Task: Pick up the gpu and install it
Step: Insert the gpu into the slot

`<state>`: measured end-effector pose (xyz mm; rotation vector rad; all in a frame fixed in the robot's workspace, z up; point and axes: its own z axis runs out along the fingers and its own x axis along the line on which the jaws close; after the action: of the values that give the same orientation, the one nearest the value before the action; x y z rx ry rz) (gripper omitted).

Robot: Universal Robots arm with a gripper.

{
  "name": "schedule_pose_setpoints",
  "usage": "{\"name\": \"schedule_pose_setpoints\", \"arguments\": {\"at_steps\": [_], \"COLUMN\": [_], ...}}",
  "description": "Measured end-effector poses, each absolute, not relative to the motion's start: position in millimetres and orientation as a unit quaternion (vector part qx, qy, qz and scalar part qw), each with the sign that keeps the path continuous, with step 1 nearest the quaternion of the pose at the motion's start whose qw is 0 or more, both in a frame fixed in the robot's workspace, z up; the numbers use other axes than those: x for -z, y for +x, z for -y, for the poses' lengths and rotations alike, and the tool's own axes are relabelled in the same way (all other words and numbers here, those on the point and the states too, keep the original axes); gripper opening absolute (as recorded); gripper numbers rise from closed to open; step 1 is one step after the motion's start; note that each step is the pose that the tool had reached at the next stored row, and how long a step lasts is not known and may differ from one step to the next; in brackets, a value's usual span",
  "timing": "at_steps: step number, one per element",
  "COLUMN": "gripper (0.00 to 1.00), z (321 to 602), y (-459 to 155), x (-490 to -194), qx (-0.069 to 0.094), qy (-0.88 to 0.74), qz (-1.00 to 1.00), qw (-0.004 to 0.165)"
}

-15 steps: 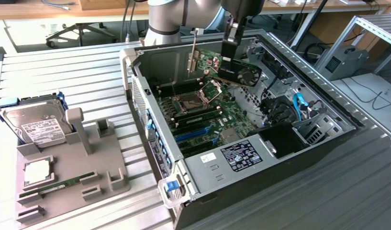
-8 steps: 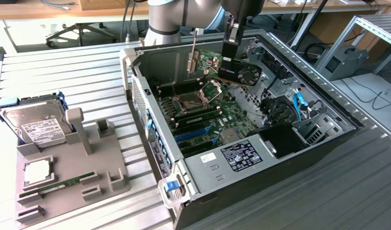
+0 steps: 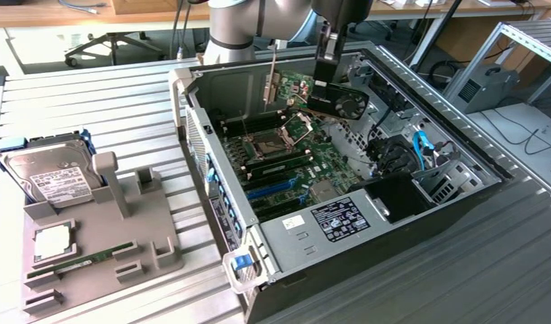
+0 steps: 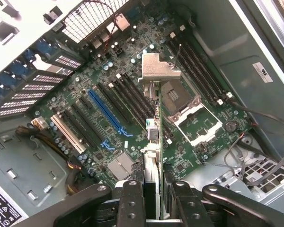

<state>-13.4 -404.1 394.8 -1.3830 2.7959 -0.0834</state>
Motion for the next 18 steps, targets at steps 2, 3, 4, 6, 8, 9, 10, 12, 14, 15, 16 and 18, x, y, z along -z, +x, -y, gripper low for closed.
{"name": "schedule_pose_setpoints", "arguments": {"at_steps": [2,3,4,6,8,9,10,12,14,15,16,18], "gripper": [0.27,0.27,0.27,0.27,0.27,0.27,0.27,0.27,0.27,0.27,0.27,0.27], "z": [404.1,404.1,404.1,404.1,404.1,404.1,404.1,404.1,404.1,404.1,404.1,404.1], "y": [-13.4,-13.4,-13.4,-13.4,-13.4,-13.4,-13.4,-13.4,-13.4,-13.4,-13.4,-13.4], "x": [-394.7,-394.7,-394.7,-394.6,-394.6,-394.6,-394.6,-394.5,-394.5,-394.5,-394.5,-394.5], "qx": [0.027,0.027,0.027,0.027,0.027,0.026,0.026,0.026,0.026,0.026,0.026,0.026], "qy": [-0.447,-0.449,-0.452,-0.455,-0.459,-0.461,-0.463,-0.466,-0.47,-0.472,-0.474,-0.478], "qz": [-0.894,-0.893,-0.892,-0.89,-0.888,-0.887,-0.886,-0.884,-0.882,-0.881,-0.88,-0.878], "qw": [0.011,0.011,0.011,0.011,0.011,0.011,0.011,0.011,0.011,0.012,0.012,0.012]}}
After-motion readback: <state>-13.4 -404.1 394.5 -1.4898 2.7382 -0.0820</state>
